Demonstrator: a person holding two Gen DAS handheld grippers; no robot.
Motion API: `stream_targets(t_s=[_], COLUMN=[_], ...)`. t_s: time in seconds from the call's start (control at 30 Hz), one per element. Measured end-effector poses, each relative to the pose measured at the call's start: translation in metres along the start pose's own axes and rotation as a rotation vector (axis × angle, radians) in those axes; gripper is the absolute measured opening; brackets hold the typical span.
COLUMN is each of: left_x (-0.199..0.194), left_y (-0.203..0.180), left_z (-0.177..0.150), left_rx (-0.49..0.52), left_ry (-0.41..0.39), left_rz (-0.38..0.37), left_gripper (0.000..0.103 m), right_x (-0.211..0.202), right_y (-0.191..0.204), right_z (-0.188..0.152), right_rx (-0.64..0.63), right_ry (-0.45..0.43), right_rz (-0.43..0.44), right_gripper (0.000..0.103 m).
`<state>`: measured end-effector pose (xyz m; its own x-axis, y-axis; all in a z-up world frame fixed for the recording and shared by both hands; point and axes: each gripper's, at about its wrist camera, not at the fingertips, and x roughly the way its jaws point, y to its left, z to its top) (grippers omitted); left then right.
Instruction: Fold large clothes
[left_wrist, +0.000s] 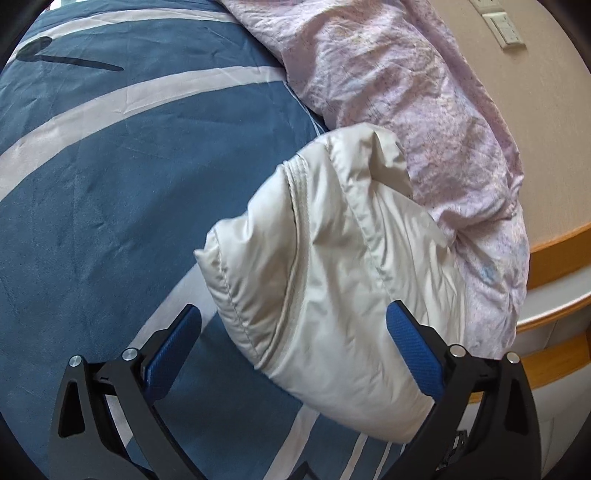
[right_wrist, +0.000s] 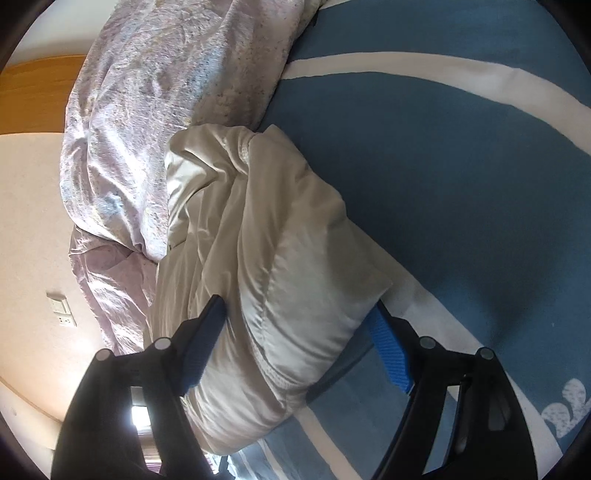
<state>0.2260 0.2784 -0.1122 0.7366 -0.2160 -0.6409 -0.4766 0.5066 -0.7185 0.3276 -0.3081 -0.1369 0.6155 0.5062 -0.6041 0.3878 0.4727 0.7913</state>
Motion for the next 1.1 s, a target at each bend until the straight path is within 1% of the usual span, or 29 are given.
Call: stream_targets(t_s=[0.1, 0.33, 0.4, 0.47, 0.5, 0.57, 0.63, 0.67, 0.7, 0.73, 0.77, 0.83, 0.93, 1.1], left_x=[0.002, 0.012, 0.015, 0.016, 0.017, 0.017, 0.017, 0.017, 0.017, 0.016, 0.015, 0.010, 0.003, -0.013], left_y=[0.000, -0.003, -0.002, -0.001, 0.000, 0.005, 0.012, 0.015, 0.017, 0.017, 0.017, 0.013, 0.006, 0.001], left_z=[0.002, 0.000, 0.001, 0.003, 0.004, 0.007, 0.009, 0.010, 0.011, 0.011, 0.011, 0.011, 0.013, 0.016], left_rx=[-0.022, -0.056, -0.071, -0.096, -0.107, -0.142, -0.171, -0.182, -0.187, -0.185, -0.179, -0.161, -0.135, -0.099], left_ry=[-0.020, -0.042, -0.048, -0.051, -0.050, -0.044, -0.037, -0.034, -0.031, -0.031, -0.032, -0.036, -0.041, -0.054], left_rz=[-0.004, -0.044, -0.056, -0.064, -0.069, -0.091, -0.106, -0.115, -0.126, -0.134, -0.143, -0.165, -0.192, -0.227], left_gripper=[0.098, 0.091, 0.089, 0.085, 0.081, 0.076, 0.063, 0.060, 0.054, 0.048, 0.044, 0.032, 0.025, 0.021], right_x=[0.001, 0.004, 0.005, 0.004, 0.003, 0.001, 0.000, -0.001, -0.002, -0.003, -0.004, -0.007, -0.013, -0.026], right_y=[-0.002, -0.002, -0.003, -0.004, -0.005, -0.006, -0.003, -0.002, 0.001, 0.003, 0.007, 0.012, 0.020, 0.034], right_z=[0.002, 0.005, 0.006, 0.006, 0.006, 0.007, 0.006, 0.005, 0.003, 0.002, 0.001, -0.002, -0.006, -0.012], right_rx=[-0.004, -0.027, -0.030, -0.036, -0.040, -0.046, -0.060, -0.073, -0.088, -0.100, -0.115, -0.137, -0.177, -0.231], right_ry=[-0.012, -0.041, -0.045, -0.046, -0.045, -0.047, -0.053, -0.060, -0.067, -0.073, -0.083, -0.098, -0.119, -0.132], right_rz=[0.018, 0.058, 0.065, 0.066, 0.066, 0.068, 0.067, 0.067, 0.065, 0.061, 0.056, 0.050, 0.051, 0.066], right_gripper=[0.076, 0.072, 0.070, 0.065, 0.064, 0.057, 0.051, 0.046, 0.044, 0.041, 0.038, 0.034, 0.029, 0.027])
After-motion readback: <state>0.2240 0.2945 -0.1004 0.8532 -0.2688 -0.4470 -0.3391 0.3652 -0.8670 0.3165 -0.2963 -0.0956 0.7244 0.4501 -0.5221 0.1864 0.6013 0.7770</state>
